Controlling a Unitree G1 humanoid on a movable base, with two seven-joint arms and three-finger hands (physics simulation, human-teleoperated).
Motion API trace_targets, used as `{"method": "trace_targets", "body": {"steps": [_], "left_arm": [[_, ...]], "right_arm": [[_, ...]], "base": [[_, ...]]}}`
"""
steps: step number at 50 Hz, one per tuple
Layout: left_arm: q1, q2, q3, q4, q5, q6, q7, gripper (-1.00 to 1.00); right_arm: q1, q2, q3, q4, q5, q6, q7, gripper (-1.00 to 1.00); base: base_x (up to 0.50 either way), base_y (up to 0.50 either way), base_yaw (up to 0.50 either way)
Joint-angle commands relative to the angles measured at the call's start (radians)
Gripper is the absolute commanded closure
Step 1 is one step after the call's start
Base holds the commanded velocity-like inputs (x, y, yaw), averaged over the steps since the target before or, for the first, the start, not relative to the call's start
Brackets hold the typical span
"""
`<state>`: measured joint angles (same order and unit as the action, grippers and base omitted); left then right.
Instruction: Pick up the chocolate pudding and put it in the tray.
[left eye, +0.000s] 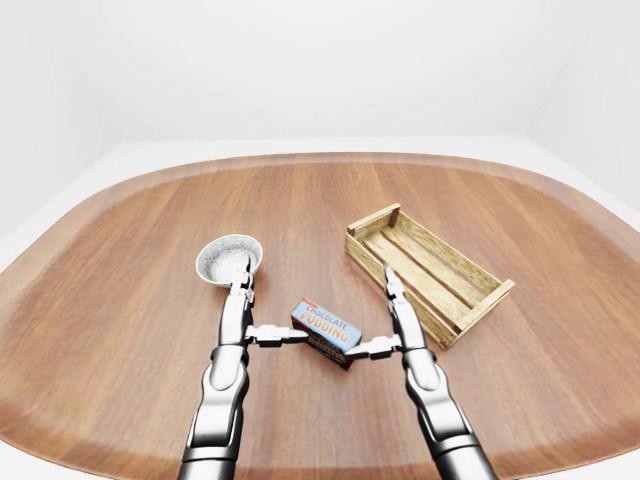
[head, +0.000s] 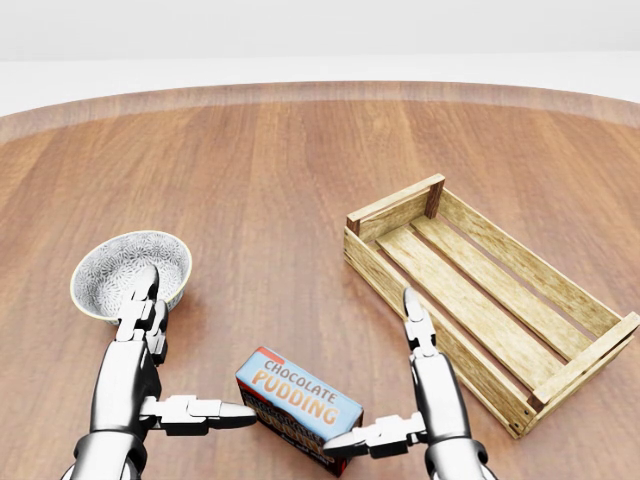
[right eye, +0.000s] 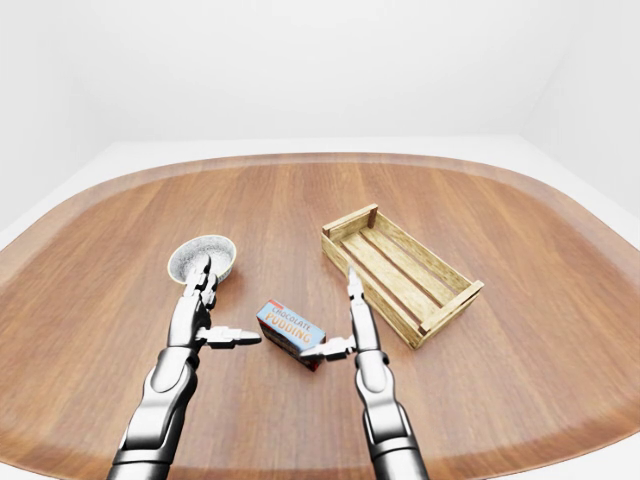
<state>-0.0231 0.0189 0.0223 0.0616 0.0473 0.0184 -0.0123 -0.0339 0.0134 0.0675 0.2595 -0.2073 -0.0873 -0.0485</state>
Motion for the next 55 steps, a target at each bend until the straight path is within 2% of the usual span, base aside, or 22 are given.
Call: {"method": "trace_targets", "body": {"steps": [1,5,12,18,25,47,51,55], "left_arm": [[-0.001,0.0,0.003,-0.002,-0.011,0.003,-0.004,-1.0],[0.001,0.0,0.003,-0.01,-0.011,0.008,-0.004,-1.0],[-0.003,0.001,0.005,0.001,-0.011,0.001,-0.005,-1.0],[0.001,0.0,0.003,-0.011,-0.011,0.011,-0.004,-1.0],[-0.004,0.0,0.005,0.006,-0.012,0.001,-0.003,-1.0],[-0.002,0.0,0.003,-0.005,-0.011,0.009,-0.004,-1.0],[-0.003,0.0,0.003,0.002,-0.01,0.003,-0.004,-1.0],[-0.004,0.0,0.004,0.007,-0.011,-0.001,-0.004,-1.0]], "right_arm": [[-0.032,0.001,-0.01,0.091,0.004,0.0,0.001,-1.0],[-0.041,0.001,-0.011,0.119,0.004,0.0,-0.001,-1.0],[-0.053,0.002,-0.008,0.148,-0.014,0.0,-0.003,-1.0],[-0.068,0.002,-0.002,0.186,-0.038,0.0,-0.006,-1.0],[-0.065,0.002,-0.003,0.183,-0.041,0.0,-0.004,-1.0],[-0.075,0.006,0.029,0.233,-0.124,0.0,0.037,-1.0],[-0.099,0.0,0.04,0.292,-0.171,0.0,0.027,-1.0],[-0.1,0.006,0.033,0.298,-0.161,0.0,0.041,-1.0]], "base": [[0.0,0.0,0.0],[0.0,0.0,0.0],[0.0,0.0,0.0],[0.0,0.0,0.0],[0.0,0.0,0.0],[0.0,0.0,0.0],[0.0,0.0,0.0],[0.0,0.0,0.0]]}}
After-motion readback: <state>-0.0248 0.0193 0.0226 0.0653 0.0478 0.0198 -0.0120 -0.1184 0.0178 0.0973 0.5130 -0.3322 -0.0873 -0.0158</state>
